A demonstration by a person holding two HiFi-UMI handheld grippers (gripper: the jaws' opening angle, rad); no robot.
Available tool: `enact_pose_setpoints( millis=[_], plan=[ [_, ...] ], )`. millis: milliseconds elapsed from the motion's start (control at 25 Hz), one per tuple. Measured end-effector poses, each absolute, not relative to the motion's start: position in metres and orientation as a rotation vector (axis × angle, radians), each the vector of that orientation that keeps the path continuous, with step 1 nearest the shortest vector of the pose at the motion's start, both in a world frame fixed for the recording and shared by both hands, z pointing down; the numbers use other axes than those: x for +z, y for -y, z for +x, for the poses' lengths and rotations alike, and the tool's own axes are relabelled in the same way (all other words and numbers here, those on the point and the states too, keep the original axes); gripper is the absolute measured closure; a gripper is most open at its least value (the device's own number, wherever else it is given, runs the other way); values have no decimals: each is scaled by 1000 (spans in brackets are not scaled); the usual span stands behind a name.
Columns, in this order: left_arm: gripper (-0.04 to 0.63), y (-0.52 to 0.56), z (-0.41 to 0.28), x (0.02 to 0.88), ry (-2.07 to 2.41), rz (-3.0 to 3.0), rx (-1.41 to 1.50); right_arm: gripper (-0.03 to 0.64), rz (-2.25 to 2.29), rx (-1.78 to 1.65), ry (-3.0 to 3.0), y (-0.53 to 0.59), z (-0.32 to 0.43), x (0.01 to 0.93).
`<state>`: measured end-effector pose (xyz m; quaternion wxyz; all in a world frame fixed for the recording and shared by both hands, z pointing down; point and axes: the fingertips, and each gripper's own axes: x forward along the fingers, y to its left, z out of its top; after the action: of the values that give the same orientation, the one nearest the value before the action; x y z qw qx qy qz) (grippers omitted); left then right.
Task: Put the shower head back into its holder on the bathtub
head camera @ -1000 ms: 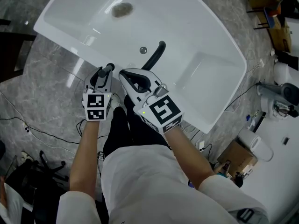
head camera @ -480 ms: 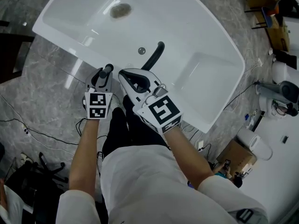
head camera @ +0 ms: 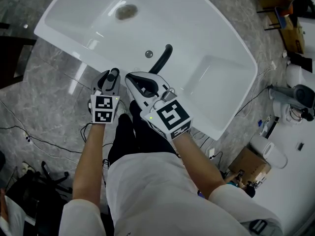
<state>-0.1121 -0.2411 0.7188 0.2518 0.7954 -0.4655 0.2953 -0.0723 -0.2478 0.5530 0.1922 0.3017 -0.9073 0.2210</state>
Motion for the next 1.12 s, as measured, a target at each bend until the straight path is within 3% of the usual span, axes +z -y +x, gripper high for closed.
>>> enact_pose_setpoints(
  millis=[600, 1120],
  plan=[
    [423, 237, -121, 694, 1299, 2161, 736, 598, 837, 601, 2565, 245, -71, 544],
    [425, 218, -141, 614, 1363, 2224, 618, 598, 882, 573, 2610, 226, -67, 501]
  ],
)
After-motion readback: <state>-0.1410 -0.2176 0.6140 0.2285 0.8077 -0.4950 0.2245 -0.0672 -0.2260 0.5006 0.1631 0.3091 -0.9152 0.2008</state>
